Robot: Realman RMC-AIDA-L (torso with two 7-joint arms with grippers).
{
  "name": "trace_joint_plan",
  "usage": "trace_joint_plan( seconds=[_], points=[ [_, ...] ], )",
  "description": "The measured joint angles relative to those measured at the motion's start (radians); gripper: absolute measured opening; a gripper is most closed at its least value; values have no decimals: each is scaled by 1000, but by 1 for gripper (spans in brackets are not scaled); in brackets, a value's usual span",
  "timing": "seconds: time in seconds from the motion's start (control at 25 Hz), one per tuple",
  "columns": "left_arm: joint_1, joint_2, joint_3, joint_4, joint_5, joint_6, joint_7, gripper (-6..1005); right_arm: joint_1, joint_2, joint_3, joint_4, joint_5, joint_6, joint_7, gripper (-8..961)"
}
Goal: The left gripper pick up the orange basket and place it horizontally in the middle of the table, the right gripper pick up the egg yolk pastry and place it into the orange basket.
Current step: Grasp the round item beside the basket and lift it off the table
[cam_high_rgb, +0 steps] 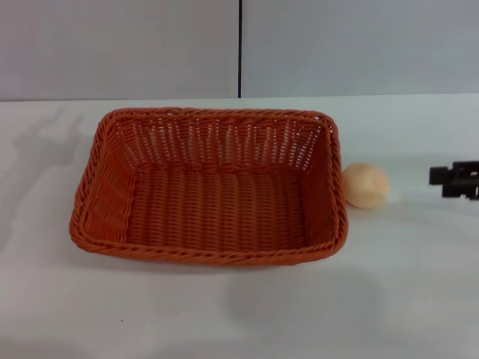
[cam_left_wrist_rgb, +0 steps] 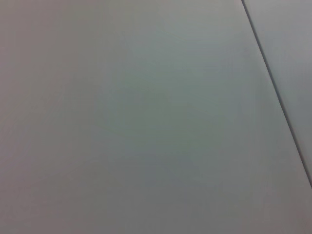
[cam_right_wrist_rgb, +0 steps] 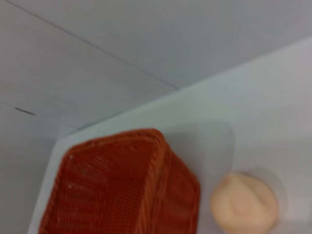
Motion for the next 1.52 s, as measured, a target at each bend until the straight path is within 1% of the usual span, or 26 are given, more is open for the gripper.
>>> trace_joint_plan(
  seconds=[0.08, 0.2, 0.52, 0.68, 1.0, 1.08, 1.52],
  points=[
    [-2, 1, -1, 3, 0, 3, 0, 331, 12, 6, -4, 21, -41, -30, 17, 654],
    [-3, 2, -5, 6, -1, 11, 2, 331, 15, 8, -4, 35, -48, -51, 19, 653],
    [-7, 3, 2, 18, 1, 15, 4, 330, 24, 9, -6, 60, -49, -131, 15, 649],
    [-9, 3, 2, 28, 5, 23, 7, 329, 46, 5, -19, 100, -50, -177, -4, 650],
    [-8, 3, 3, 31, 6, 26, 7, 329, 91, 7, -30, 156, -50, -217, -66, 651],
    [-7, 3, 3, 36, 7, 26, 7, 328, 99, 12, -30, 164, -50, -230, -92, 650],
    [-3, 0, 4, 41, 8, 11, 6, 327, 107, 19, -42, 202, -46, -288, -139, 645]
  ],
)
